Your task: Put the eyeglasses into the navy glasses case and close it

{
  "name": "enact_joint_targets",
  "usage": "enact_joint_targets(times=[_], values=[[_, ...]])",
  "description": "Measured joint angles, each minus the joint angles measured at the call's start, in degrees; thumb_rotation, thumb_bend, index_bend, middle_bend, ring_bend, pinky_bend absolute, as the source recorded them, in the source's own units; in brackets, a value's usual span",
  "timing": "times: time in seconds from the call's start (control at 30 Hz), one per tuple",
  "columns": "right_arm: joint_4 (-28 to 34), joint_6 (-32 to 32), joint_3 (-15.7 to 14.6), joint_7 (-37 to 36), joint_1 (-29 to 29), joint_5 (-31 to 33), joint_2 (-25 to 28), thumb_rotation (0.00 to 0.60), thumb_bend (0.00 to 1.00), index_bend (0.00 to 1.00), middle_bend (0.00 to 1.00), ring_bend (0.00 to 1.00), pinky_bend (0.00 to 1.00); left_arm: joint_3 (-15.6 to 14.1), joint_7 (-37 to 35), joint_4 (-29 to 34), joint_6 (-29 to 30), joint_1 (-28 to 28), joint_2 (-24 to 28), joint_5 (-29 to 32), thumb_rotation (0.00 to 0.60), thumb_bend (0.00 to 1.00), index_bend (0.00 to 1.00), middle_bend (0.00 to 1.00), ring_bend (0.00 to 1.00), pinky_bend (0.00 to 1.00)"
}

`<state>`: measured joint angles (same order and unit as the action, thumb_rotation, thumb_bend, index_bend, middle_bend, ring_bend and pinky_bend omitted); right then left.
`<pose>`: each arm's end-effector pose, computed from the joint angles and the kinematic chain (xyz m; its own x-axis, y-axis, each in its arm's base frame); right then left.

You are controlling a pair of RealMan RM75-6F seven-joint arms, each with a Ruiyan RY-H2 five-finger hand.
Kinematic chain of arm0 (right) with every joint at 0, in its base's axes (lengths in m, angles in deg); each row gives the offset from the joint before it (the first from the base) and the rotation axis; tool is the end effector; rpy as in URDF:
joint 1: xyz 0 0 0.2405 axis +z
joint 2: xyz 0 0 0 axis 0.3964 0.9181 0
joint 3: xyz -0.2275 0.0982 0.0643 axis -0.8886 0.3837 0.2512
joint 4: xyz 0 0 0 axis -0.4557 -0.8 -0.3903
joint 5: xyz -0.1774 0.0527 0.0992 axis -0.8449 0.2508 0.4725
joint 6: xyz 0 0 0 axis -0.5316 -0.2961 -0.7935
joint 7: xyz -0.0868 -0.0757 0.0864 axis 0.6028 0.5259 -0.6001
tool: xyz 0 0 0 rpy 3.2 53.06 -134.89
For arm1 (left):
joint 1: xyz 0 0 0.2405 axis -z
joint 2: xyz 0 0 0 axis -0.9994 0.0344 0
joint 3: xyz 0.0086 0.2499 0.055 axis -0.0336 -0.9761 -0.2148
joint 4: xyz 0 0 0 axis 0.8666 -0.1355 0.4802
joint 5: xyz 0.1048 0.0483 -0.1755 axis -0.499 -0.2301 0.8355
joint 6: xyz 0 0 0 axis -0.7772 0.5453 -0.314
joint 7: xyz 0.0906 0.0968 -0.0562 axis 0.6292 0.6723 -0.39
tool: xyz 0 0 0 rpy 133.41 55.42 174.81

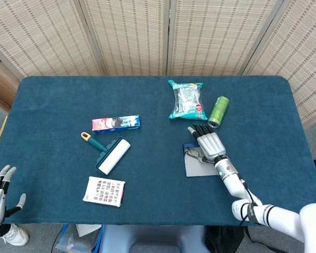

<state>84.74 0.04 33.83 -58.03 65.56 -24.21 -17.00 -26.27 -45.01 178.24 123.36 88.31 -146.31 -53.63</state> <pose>-0.2003 -0.3719 -0.0248 0.5897 -0.2708 0.7609 -0.8019 -0.3080 0.5119 -0.3325 0.1550 0.1421 0.3467 0.0168 0.9378 0.9230 0.1717 -0.3443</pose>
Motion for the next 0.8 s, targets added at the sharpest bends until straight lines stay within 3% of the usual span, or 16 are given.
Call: enact_joint_targets(times=[0.27, 0.8], values=[[-4.3, 2.2, 1.8, -0.9, 3.0, 1.2, -2.6, 0.600, 0.04, 0.00, 0.00, 0.00, 0.05, 0.1, -0.1, -0.2, -0.1, -0.1, 0.0, 0.4, 0.600, 0.35, 0.10, 0.05, 0.07, 0.00], [2.5, -1.9, -2.0, -1.1, -1.3, -1.5, 3.7, 0.600, 0.04, 0.00, 0.00, 0.00, 0.05, 0.0, 0.1, -0.2, -0.3, 0.1, -0.3, 0.0, 0.600, 0.35, 0.10, 0.05, 0.07, 0.00]])
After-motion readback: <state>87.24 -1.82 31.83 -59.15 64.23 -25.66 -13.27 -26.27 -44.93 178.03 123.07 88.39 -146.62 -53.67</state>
